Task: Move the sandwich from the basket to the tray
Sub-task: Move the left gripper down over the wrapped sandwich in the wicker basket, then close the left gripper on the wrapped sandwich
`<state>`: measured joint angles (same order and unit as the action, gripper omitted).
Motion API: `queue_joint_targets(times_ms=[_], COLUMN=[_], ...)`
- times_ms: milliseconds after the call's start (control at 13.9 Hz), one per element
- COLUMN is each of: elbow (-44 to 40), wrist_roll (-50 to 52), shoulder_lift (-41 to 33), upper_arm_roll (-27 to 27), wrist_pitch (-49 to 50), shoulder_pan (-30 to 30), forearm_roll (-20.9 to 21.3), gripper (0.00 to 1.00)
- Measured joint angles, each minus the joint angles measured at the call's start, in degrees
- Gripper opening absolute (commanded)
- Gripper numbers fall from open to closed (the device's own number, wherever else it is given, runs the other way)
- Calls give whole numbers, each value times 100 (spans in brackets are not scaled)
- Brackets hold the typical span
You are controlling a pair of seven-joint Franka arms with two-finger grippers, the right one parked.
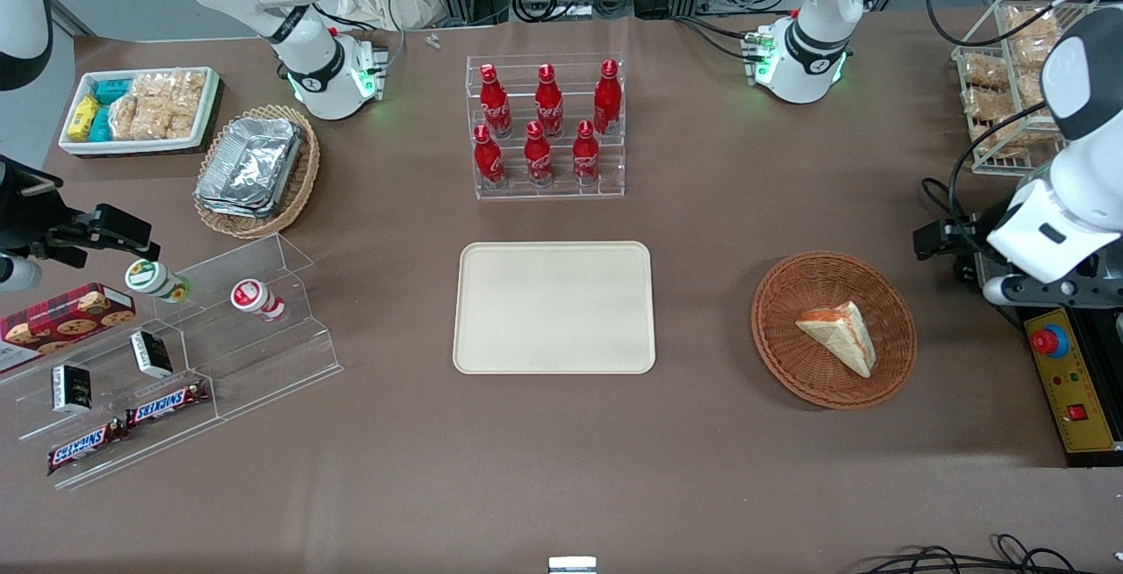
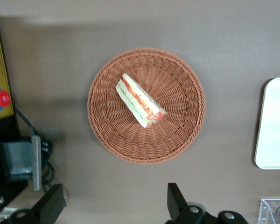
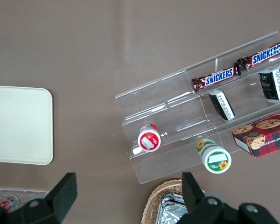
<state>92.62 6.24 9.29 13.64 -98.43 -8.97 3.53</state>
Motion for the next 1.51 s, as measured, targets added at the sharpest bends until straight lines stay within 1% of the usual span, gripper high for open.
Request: queue_joint_targets(times_ms=[72, 216, 648, 864, 1080, 1512], elbow=[13, 186, 1584, 1761, 1761, 1760], wrist_roll=[406, 1044, 2741, 3487, 3763, 3826], shoulder_lift=[118, 299, 502, 793, 1048, 1229], upper_arm_roll=[24, 32, -27, -38, -39, -41], wrist_pitch=[-54, -468, -2492, -2964, -3133, -3140], shoulder_pan=[43, 80, 54, 51, 51, 51], forearm_roll=[55, 93, 117, 119, 131, 244], gripper=[100, 100, 100, 100, 100, 100])
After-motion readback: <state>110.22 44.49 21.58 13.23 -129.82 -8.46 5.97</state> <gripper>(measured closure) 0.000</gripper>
